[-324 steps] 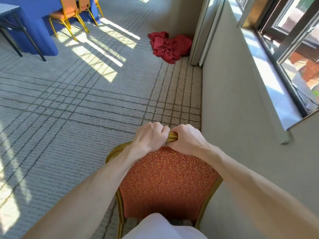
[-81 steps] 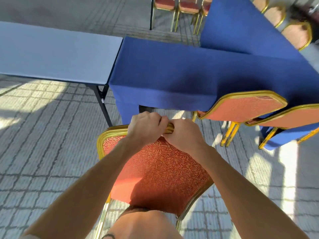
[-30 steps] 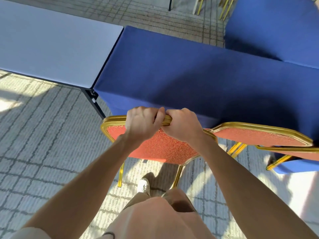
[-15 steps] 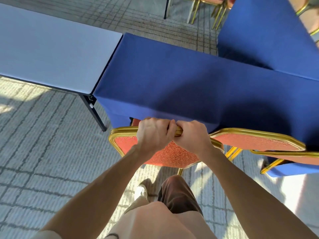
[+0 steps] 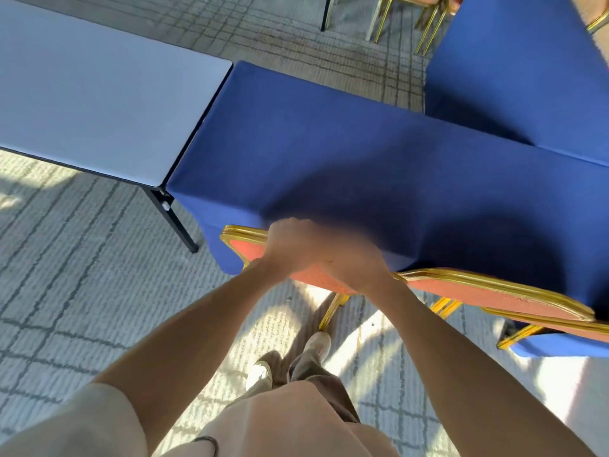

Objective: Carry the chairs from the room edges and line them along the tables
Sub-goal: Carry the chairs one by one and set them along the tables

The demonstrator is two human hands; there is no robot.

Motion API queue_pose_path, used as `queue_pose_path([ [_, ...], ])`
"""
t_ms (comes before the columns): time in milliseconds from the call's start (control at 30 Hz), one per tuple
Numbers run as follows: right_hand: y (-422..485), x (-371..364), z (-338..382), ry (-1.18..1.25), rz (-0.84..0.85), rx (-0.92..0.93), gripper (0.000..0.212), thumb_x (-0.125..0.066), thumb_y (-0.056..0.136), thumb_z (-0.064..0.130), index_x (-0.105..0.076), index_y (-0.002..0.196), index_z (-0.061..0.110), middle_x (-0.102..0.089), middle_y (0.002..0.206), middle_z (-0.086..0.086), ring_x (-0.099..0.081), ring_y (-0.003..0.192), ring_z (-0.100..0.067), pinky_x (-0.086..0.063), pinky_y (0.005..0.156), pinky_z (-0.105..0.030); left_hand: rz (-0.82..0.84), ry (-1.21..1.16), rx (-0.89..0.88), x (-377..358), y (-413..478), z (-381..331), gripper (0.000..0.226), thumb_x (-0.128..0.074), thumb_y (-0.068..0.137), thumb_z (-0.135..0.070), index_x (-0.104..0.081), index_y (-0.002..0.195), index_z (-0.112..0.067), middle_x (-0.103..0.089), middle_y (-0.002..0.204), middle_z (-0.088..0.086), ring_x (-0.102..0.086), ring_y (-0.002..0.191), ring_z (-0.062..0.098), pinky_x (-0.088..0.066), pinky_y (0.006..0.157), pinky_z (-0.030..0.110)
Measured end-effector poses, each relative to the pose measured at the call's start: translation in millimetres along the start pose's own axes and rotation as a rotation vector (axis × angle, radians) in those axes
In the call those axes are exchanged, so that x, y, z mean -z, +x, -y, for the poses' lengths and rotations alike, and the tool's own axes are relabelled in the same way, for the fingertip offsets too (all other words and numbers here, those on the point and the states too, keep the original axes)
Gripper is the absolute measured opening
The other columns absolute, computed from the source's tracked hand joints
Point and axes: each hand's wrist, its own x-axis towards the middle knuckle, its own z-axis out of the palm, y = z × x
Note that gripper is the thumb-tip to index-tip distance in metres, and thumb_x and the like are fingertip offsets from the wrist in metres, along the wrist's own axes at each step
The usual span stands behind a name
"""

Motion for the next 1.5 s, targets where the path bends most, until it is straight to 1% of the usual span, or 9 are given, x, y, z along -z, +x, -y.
queue_pose_path([
  [67,10.2,4.2,-2.1,-0.011,0.091,0.032,0.017,-0.051,0.082,0.039,-0.052,0.074,0.024,-0.057,0.064,0.007,-0.058,0.065,-0.022,-0.042,0.056,-0.03,0.06,0.079,-0.089,-2.8,6.6,4.3,0.045,-0.037,0.1,-0.031,-0.049,0.06,-0.015,-0.054,0.06,0.003,-0.05,0.061,0.028,-0.027,0.053,0.03],
  [167,22.8,9.9,-5.6,0.008,0.153,0.094,0.038,-0.037,0.067,0.058,-0.052,0.074,0.023,-0.057,0.064,0.008,-0.055,0.063,-0.018,-0.043,0.06,-0.031,0.105,0.124,-0.158,-3.0,14.4,10.1,0.044,-0.035,0.1,-0.028,-0.047,0.06,-0.015,-0.044,0.054,-0.002,-0.05,0.058,0.025,-0.025,0.052,0.029],
  [333,48.6,23.3,-13.1,-0.022,0.145,0.112,0.019,-0.056,0.078,0.026,-0.048,0.063,0.02,-0.056,0.058,0.004,-0.057,0.059,-0.021,-0.044,0.054,-0.033,0.077,0.08,-0.136,-5.2,43.6,14.5,0.05,-0.028,0.094,-0.035,-0.042,0.051,-0.012,-0.043,0.047,-0.001,-0.043,0.049,0.022,-0.021,0.048,0.028],
  [667,58.0,12.1,-17.7,-0.119,0.046,0.117,0.031,-0.052,0.087,0.041,-0.048,0.062,0.023,-0.052,0.053,0.009,-0.052,0.05,-0.014,-0.042,0.051,-0.026,0.004,0.037,-0.266,-11.8,51.3,22.1,0.05,-0.036,0.093,-0.029,-0.04,0.044,-0.016,-0.03,0.039,-0.006,-0.029,0.037,0.018,-0.01,0.045,0.024],
  [900,61.3,-1.9,-26.4,-0.119,-0.033,0.022,0.031,-0.06,0.088,0.047,-0.05,0.067,0.027,-0.055,0.056,0.011,-0.055,0.053,-0.011,-0.044,0.051,-0.025,0.088,0.048,-0.278,-26.1,61.9,20.8,0.053,-0.031,0.1,-0.034,-0.048,0.052,-0.017,-0.043,0.046,-0.005,-0.037,0.042,0.013,-0.021,0.048,0.027],
  [1067,81.3,-21.8,-20.6,-0.156,0.079,0.052,0.023,-0.044,0.093,0.042,-0.057,0.095,0.022,-0.065,0.079,0.005,-0.064,0.071,-0.022,-0.042,0.061,-0.03,0.137,0.138,-0.265,-40.3,71.9,44.8,0.035,-0.035,0.102,-0.03,-0.06,0.079,-0.02,-0.068,0.076,-0.001,-0.062,0.068,0.027,-0.031,0.054,0.03],
  [1233,89.8,-11.8,-22.5,-0.074,0.144,-0.006,0.024,-0.052,0.09,0.038,-0.051,0.07,0.024,-0.058,0.061,0.006,-0.057,0.057,-0.016,-0.05,0.056,-0.034,0.157,0.156,-0.235,-41.0,77.5,42.9,0.035,-0.033,0.103,-0.029,-0.057,0.079,-0.019,-0.064,0.075,-0.003,-0.061,0.068,0.024,-0.031,0.052,0.03],
  [1300,92.4,-11.1,-26.6,-0.064,0.154,0.004,0.029,-0.053,0.088,0.04,-0.048,0.064,0.024,-0.054,0.056,0.007,-0.053,0.052,-0.013,-0.043,0.051,-0.031,0.162,0.171,-0.234,-38.1,75.9,40.5,0.034,-0.033,0.102,-0.027,-0.048,0.073,-0.019,-0.06,0.069,-0.002,-0.058,0.062,0.023,-0.033,0.051,0.029],
  [1500,96.7,-5.7,-32.7,-0.043,0.216,0.081,0.029,-0.058,0.084,0.039,-0.049,0.063,0.022,-0.049,0.051,0.007,-0.046,0.046,-0.011,-0.036,0.046,-0.026,0.197,0.197,-0.199,-34.9,71.4,38.3,0.038,-0.035,0.102,-0.026,-0.041,0.064,-0.02,-0.048,0.06,-0.004,-0.053,0.057,0.022,-0.034,0.051,0.028],
])
